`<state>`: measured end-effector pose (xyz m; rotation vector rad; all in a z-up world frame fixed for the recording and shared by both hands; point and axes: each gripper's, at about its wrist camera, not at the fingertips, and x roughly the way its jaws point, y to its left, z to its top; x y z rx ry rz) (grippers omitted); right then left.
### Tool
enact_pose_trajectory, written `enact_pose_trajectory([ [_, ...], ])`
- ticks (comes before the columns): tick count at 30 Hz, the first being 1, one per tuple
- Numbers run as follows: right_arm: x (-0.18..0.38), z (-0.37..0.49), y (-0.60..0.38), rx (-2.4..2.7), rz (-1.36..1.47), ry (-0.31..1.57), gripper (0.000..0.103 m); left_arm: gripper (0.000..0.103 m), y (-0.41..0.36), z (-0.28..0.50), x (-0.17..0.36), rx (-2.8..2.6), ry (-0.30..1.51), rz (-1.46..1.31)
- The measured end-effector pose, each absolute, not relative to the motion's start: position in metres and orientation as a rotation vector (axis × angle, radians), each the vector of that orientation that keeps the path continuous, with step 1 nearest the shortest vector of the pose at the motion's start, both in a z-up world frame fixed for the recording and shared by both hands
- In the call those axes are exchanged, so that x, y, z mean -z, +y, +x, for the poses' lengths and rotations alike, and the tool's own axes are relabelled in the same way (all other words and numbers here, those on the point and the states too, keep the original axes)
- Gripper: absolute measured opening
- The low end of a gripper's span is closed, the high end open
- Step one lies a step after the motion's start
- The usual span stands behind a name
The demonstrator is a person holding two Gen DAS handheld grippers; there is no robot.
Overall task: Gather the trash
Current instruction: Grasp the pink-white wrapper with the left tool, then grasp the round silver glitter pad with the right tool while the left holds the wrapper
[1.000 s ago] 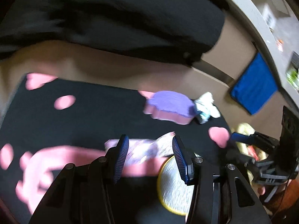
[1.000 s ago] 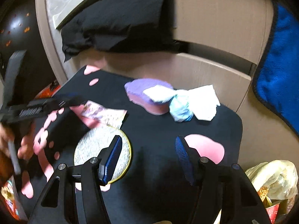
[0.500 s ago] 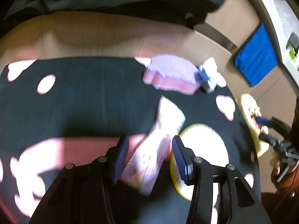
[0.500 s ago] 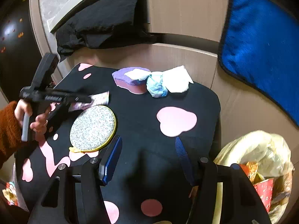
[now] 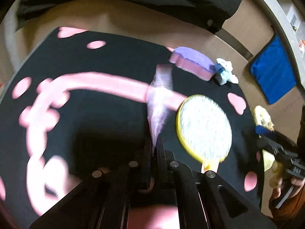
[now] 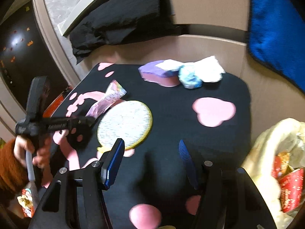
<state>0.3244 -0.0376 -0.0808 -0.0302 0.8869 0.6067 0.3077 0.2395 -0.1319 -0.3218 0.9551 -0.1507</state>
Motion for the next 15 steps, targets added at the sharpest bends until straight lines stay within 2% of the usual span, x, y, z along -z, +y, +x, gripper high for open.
enact_pose_trajectory([
  [9, 0.115, 0.354, 0.01, -0.6, -0.013, 0.968, 0.056, 0.004, 0.243, 0.222, 0.125, 0.04, 0.924, -0.382],
  [10, 0.115, 0.354, 0.013, -0.594, -0.027, 0.953, 0.051, 0.004, 0.243, 0.217, 0.123, 0.036, 0.918, -0.372],
  [11, 0.115, 0.352, 0.02, -0.596, -0.059, 0.934, 0.037, 0.004, 0.243, 0.215, 0.122, 0.032, 0.913, -0.365],
  [13, 0.116, 0.348, 0.03, -0.597, -0.105, 0.929, 0.031, 0.004, 0.246, 0.207, 0.119, 0.024, 0.9, -0.357],
  [14, 0.113, 0.344, 0.034, -0.598, -0.128, 0.912, 0.016, 0.004, 0.248, 0.205, 0.118, 0.025, 0.898, -0.365],
  [15, 0.112, 0.342, 0.036, -0.607, -0.135, 0.911, 0.014, 0.004, 0.249, 0.203, 0.118, 0.025, 0.897, -0.373],
])
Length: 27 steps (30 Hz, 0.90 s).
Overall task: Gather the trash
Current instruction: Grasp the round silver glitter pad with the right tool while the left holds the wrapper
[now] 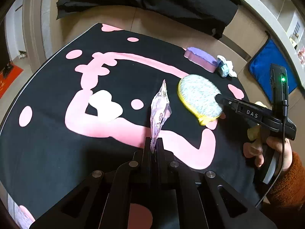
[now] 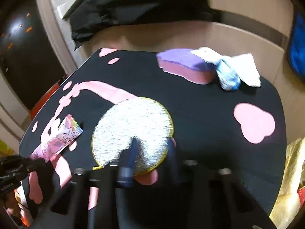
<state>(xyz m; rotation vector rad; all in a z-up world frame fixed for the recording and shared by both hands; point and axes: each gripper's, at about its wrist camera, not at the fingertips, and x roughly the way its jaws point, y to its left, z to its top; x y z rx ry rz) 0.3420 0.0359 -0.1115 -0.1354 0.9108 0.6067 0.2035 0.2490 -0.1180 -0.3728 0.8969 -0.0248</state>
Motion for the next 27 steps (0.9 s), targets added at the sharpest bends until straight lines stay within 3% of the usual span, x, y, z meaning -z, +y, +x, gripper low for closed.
enact_pose_trajectory([
  [2, 0.105, 0.338, 0.035, -0.624, -0.123, 0.903, 0.005, 0.004, 0.251, 0.2, 0.117, 0.02, 0.892, -0.374],
  [12, 0.052, 0.315, 0.021, -0.681, -0.1, 0.815, 0.005, 0.007, 0.262, 0.191, 0.113, 0.058, 0.864, -0.411],
  [15, 0.058, 0.315, 0.024, -0.669, -0.108, 0.816, 0.007, 0.014, 0.264, 0.186, 0.108, 0.072, 0.84, -0.397],
  [16, 0.061, 0.314, 0.024, -0.666, -0.1, 0.82, 0.015, 0.016, 0.264, 0.184, 0.106, 0.074, 0.832, -0.388],
  [17, 0.067, 0.316, 0.024, -0.658, -0.094, 0.835, 0.032, 0.018, 0.265, 0.183, 0.104, 0.074, 0.828, -0.382],
  [18, 0.074, 0.318, 0.025, -0.652, -0.094, 0.849, 0.039, 0.02, 0.265, 0.181, 0.102, 0.075, 0.823, -0.372],
  [27, 0.118, 0.339, 0.046, -0.606, -0.087, 0.927, 0.043, 0.027, 0.282, 0.171, 0.096, 0.082, 0.848, -0.354],
])
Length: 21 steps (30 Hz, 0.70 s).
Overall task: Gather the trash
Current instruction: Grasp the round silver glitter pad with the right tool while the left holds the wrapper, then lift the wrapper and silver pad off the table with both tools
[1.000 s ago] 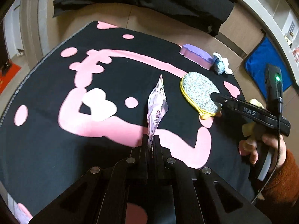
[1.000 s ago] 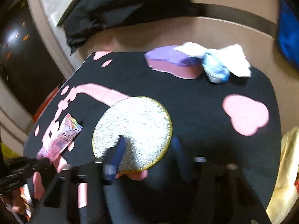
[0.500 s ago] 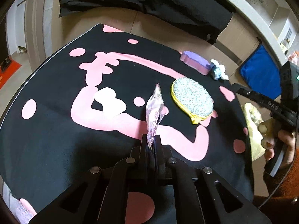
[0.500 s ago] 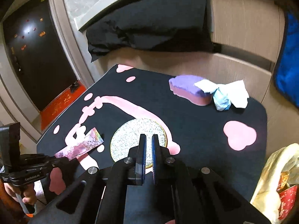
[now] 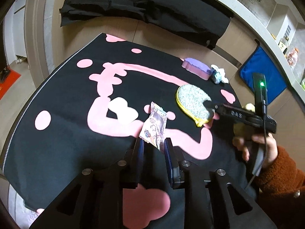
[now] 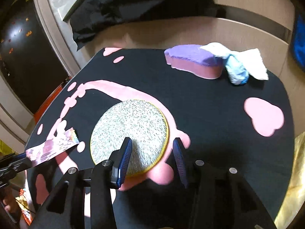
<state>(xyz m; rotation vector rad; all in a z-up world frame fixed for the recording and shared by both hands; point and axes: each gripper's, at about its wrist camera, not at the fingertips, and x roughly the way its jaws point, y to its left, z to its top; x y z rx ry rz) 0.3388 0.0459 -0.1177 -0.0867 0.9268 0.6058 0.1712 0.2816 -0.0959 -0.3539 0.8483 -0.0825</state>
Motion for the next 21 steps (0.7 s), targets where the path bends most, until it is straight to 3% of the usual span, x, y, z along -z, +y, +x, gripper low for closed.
enact_pose_trajectory([
  [4, 0.118, 0.338, 0.061, -0.597, -0.136, 0.904, 0.042, 0.034, 0.281, 0.16, 0.095, 0.089, 0.872, -0.311],
  [6, 0.117, 0.339, 0.063, -0.591, -0.136, 0.908, 0.033, 0.036, 0.28, 0.153, 0.095, 0.096, 0.878, -0.281],
  [8, 0.112, 0.339, 0.062, -0.575, -0.144, 0.896, 0.015, 0.037, 0.28, 0.149, 0.094, 0.101, 0.872, -0.266],
  [21, 0.05, 0.3, 0.086, -0.735, -0.172, 0.772, 0.011, 0.037, 0.283, 0.213, 0.132, 0.055, 0.934, -0.292],
])
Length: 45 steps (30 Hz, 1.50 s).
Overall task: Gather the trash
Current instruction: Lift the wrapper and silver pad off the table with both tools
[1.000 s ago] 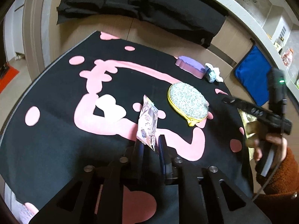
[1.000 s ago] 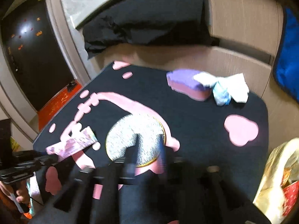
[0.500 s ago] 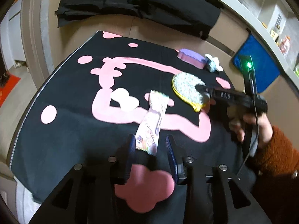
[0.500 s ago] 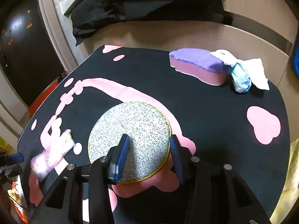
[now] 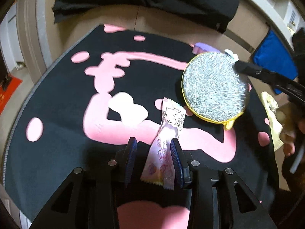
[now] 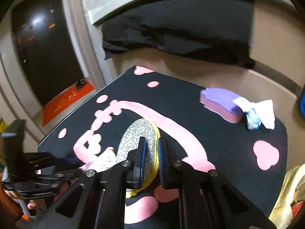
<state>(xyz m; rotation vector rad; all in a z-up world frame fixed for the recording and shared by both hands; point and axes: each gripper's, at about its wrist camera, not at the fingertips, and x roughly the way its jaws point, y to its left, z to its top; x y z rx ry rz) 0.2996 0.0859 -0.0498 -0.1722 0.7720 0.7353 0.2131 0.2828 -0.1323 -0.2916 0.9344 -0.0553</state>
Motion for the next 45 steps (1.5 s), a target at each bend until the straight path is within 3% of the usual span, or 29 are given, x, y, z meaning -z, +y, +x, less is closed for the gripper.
enact_pose_trajectory([
  [2, 0.047, 0.295, 0.09, -0.743, -0.183, 0.765, 0.011, 0.035, 0.284, 0.214, 0.133, 0.054, 0.924, -0.333],
  [4, 0.044, 0.291, 0.09, -0.75, -0.185, 0.762, 0.011, 0.016, 0.284, 0.213, 0.133, 0.073, 0.923, -0.356],
  [20, 0.053, 0.25, 0.127, -0.858, -0.294, 0.738, 0.012, 0.015, 0.351, 0.144, 0.094, -0.148, 0.762, -0.453],
  [32, 0.039, 0.241, 0.13, -0.698, -0.476, 0.577, 0.012, 0.015, 0.353, 0.125, 0.1, -0.112, 0.78, -0.493],
  [40, 0.047, 0.247, 0.123, -0.69, -0.464, 0.608, 0.012, 0.015, 0.349, 0.123, 0.102, -0.093, 0.779, -0.5],
  [45, 0.05, 0.236, 0.13, -0.798, -0.394, 0.637, 0.024, 0.015, 0.352, 0.121, 0.102, -0.099, 0.777, -0.512],
])
